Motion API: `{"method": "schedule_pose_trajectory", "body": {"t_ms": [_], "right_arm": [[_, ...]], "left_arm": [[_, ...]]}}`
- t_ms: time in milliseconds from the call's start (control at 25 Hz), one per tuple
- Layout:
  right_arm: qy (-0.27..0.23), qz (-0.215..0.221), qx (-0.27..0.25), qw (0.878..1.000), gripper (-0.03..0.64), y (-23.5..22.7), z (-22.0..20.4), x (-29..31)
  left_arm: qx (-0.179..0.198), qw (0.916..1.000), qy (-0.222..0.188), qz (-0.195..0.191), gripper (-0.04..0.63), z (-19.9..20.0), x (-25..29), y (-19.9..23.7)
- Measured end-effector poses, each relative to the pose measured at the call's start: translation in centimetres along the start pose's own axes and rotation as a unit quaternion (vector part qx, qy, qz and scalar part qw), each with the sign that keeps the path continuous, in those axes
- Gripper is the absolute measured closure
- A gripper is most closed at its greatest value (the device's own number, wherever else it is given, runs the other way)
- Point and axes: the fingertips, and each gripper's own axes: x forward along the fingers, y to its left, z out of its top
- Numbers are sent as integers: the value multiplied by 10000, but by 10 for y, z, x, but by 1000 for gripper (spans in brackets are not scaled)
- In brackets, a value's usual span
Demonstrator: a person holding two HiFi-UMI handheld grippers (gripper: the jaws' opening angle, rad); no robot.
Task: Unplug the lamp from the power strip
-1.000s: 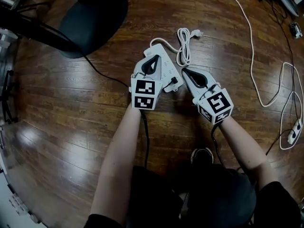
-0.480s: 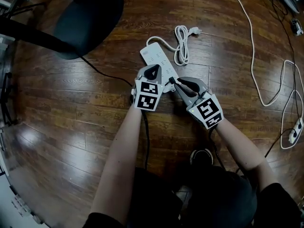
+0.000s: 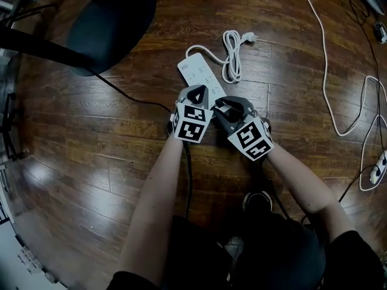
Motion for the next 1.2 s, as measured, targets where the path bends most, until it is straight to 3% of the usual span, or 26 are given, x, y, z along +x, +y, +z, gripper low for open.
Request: {"method": "schedule_pose_trajectory", "body": {"t_ms": [320,560,960,1200], "right_arm": [[270,-192,-53,9994,510,-6,-7,9],[474,-418,-152,9979,549,-5,-7,10],[354,-510,-10,9981,555,-6,-5,9],[428,-628,-228,9968,557,-5,-5,9]], "left_arm": [[-217,9997,59,12,592,0,0,2],[-90,9998,192,46,592,-1,0,-1],[-9,9995,245,219,594,-2,0,-1],[43,9992,285,266,594,-2,1,-1]]}}
